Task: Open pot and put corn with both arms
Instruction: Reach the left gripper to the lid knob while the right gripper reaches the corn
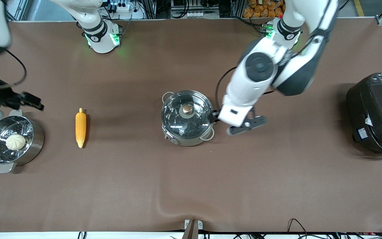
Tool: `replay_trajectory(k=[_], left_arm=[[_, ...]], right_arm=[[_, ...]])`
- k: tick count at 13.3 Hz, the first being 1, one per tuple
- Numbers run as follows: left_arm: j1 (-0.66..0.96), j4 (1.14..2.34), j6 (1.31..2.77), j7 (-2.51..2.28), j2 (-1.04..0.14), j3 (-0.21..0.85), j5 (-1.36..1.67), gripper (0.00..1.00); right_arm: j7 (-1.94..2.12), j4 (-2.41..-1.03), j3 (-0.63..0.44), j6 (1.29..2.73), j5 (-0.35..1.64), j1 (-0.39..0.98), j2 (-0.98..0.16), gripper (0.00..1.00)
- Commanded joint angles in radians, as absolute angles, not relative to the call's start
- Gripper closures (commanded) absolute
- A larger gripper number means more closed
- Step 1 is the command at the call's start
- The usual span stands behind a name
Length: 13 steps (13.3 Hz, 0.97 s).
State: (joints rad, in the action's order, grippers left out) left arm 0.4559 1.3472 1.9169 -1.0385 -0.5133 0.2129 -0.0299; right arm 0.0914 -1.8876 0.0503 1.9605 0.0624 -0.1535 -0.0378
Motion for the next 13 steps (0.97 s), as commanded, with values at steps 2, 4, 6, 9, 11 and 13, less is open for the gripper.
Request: replay_trajectory(k=[2,4,6,9,11,13], left_arm=[[0.691,1.249,1.98,-1.27,-0.624,0.046,-0.04,0.0],[0.744,1.239,1.994,-1.336,-0.661,0.022,-0.038,0.0],[0.764,1.239,2.0,-1.361,-0.667,0.015,-0.038,0.0],[0.782,1.239,2.034,-1.42,-0.686,0.017,-0.038,0.0],[0.795,1.241,2.036,-1.433,-0.693,0.017,-0.037,0.0],[0.796,1.244,2.034,-1.451,-0.693,0.02,-0.029,0.01]], right_arm=[[0.204,-2.008,0.061,2.132,0.054,-0.169,-0.144,0.0],[0.274,-2.043,0.061,2.18,0.054,-0.172,-0.184,0.0],[0.281,-2.152,0.061,2.318,0.054,-0.169,-0.181,0.0],[0.331,-2.282,0.061,2.54,0.026,-0.161,-0.198,0.0],[0.334,-2.309,0.061,2.563,0.026,-0.161,-0.213,0.0],[0.342,-2.33,0.061,2.6,0.026,-0.157,-0.238,0.0]])
